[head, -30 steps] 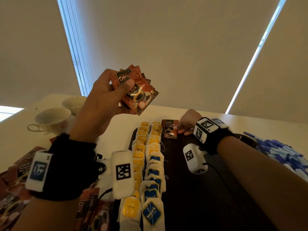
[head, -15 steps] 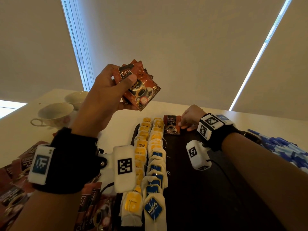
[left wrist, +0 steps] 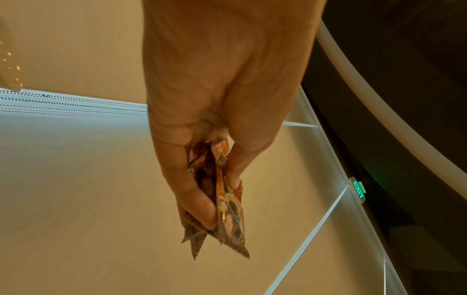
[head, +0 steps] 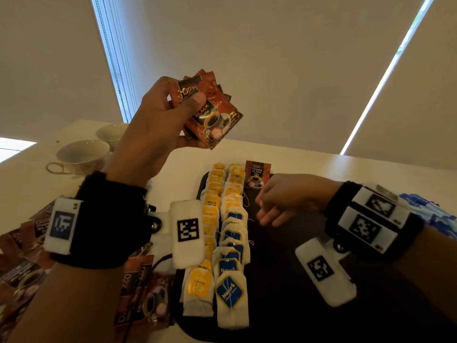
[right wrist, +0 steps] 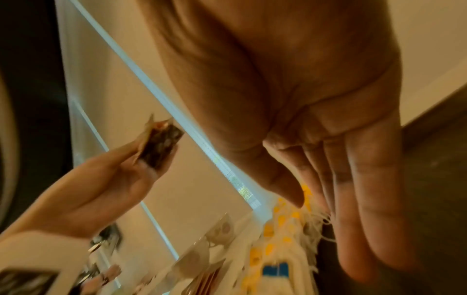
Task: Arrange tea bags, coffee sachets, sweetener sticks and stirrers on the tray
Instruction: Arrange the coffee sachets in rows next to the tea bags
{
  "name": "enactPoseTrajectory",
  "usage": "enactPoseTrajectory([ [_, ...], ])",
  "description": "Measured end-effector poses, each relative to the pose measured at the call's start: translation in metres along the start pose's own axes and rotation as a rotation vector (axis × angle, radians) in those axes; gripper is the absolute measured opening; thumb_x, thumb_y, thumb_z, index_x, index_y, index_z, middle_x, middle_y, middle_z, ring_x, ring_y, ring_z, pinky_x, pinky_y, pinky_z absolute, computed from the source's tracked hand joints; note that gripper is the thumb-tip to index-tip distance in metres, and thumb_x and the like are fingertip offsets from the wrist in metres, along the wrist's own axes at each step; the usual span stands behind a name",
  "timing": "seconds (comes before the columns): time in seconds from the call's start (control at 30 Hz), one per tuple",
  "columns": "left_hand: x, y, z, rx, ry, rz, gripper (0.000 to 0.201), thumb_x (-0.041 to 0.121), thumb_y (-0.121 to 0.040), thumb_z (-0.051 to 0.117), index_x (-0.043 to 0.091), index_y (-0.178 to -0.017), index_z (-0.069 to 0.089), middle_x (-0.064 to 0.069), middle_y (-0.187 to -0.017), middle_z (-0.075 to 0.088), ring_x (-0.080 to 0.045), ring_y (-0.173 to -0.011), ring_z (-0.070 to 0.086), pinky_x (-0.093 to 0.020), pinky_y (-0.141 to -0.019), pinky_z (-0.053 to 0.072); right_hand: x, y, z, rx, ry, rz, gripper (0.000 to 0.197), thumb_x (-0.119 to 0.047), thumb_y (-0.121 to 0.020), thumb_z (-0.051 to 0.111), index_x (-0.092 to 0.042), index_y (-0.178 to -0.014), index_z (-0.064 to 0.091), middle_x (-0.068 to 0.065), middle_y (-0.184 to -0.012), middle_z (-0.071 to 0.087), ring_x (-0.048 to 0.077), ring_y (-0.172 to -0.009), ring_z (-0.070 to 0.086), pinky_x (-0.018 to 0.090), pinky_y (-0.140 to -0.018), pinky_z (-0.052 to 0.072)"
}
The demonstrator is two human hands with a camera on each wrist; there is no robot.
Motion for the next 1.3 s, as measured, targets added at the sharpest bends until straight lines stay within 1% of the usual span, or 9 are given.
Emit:
enactPoseTrajectory([
  [0.17, 0.001, 0.002, 0.002, -0.012, -0.003, -0.006, 0.007, 0.019, -0.094, 0.053, 0.021, -0.092, 0.046, 0.002, -0.097, 0.064, -0.008, -0.075, 0.07, -0.026, -0.055, 0.055, 0.003, 0.003, 0.02, -0.095, -0.099, 0.026, 0.037, -0.007, -0.099, 0.037, 0.005, -0.134, 0.038, 0.01, -0.081, 0.061, 0.013, -0.062, 0.064, 0.017, -0.046, 0.053],
  [0.3, 0.003, 0.002, 0.001, -0.01, -0.005, -0.006, 0.008, 0.02, -0.094, 0.053, 0.021, -0.092, 0.046, 0.002, -0.097, 0.063, -0.01, -0.078, 0.07, -0.026, -0.055, 0.055, -0.005, 0.004, 0.03, -0.118, -0.098, -0.004, 0.032, -0.006, -0.099, 0.037, 0.007, -0.125, 0.049, 0.01, -0.08, 0.059, 0.013, -0.068, 0.06, 0.016, -0.049, 0.051],
  [0.43, 0.002, 0.001, 0.0, -0.011, 0.005, -0.015, 0.009, 0.02, -0.094, 0.054, 0.022, -0.09, 0.046, 0.0, -0.099, 0.063, -0.014, -0.083, 0.068, -0.027, -0.055, 0.056, -0.004, 0.007, 0.031, -0.117, -0.063, 0.005, 0.033, -0.009, -0.099, 0.036, 0.009, -0.125, 0.048, 0.01, -0.081, 0.06, 0.011, -0.063, 0.06, 0.016, -0.046, 0.051],
  [0.53, 0.003, 0.002, 0.0, -0.009, -0.004, -0.018, 0.009, 0.02, -0.094, 0.054, 0.022, -0.091, 0.046, 0.001, -0.098, 0.064, -0.014, -0.085, 0.068, -0.028, -0.056, 0.056, 0.002, 0.014, 0.028, -0.067, 0.073, 0.002, 0.029, -0.011, -0.099, 0.041, 0.002, -0.122, 0.051, 0.006, -0.082, 0.063, 0.01, -0.066, 0.061, 0.018, -0.055, 0.052],
  [0.63, 0.004, 0.002, 0.0, -0.011, 0.009, -0.018, 0.009, 0.019, -0.095, 0.054, 0.021, -0.091, 0.046, 0.001, -0.097, 0.064, -0.014, -0.083, 0.068, -0.026, -0.055, 0.055, 0.01, 0.025, 0.031, -0.098, 0.219, -0.047, 0.024, -0.009, -0.096, 0.046, 0.006, -0.109, 0.059, 0.015, -0.095, 0.07, 0.014, -0.068, 0.063, 0.024, -0.066, 0.054],
  [0.77, 0.004, 0.002, -0.001, -0.009, -0.008, -0.019, 0.007, 0.02, -0.095, 0.054, 0.021, -0.094, 0.046, 0.001, -0.097, 0.063, -0.013, -0.081, 0.069, -0.026, -0.056, 0.056, 0.02, 0.042, 0.048, -0.243, 0.323, 0.009, 0.03, -0.011, -0.1, 0.037, 0.005, -0.116, 0.055, 0.019, -0.114, 0.065, 0.009, -0.068, 0.06, 0.015, -0.059, 0.051],
  [0.83, 0.004, 0.002, 0.0, -0.01, -0.007, -0.025, 0.008, 0.021, -0.095, 0.054, 0.02, -0.095, 0.046, 0.0, -0.097, 0.063, -0.014, -0.081, 0.069, -0.027, -0.056, 0.056, 0.019, 0.044, 0.053, -0.261, 0.332, -0.014, 0.032, -0.011, -0.1, 0.036, 0.007, -0.119, 0.054, 0.019, -0.118, 0.064, 0.013, -0.074, 0.064, 0.013, -0.058, 0.05],
  [1.2, 0.004, 0.002, 0.0, -0.019, -0.01, -0.027, 0.008, 0.021, -0.094, 0.054, 0.022, -0.093, 0.046, 0.001, -0.101, 0.063, -0.015, -0.085, 0.068, -0.026, -0.056, 0.056, 0.027, 0.048, 0.062, -0.345, 0.308, -0.024, 0.032, -0.013, -0.101, 0.034, 0.007, -0.115, 0.054, 0.022, -0.117, 0.062, 0.005, -0.063, 0.061, 0.012, -0.06, 0.05],
  [1.3, 0.004, 0.002, 0.001, -0.02, -0.004, -0.03, 0.008, 0.021, -0.094, 0.054, 0.023, -0.092, 0.047, 0.001, -0.098, 0.063, -0.014, -0.082, 0.068, -0.027, -0.055, 0.056, 0.027, 0.054, 0.068, -0.349, 0.358, -0.105, 0.029, -0.009, -0.097, 0.043, 0.011, -0.11, 0.06, 0.024, -0.113, 0.065, 0.018, -0.078, 0.071, 0.023, -0.074, 0.055],
])
Point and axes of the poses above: each hand's wrist, its own y-axis away from the middle knuckle, its own z-axis out of the palm, x = y × z, the point moved 4 cm from there along -y, towards the middle knuckle
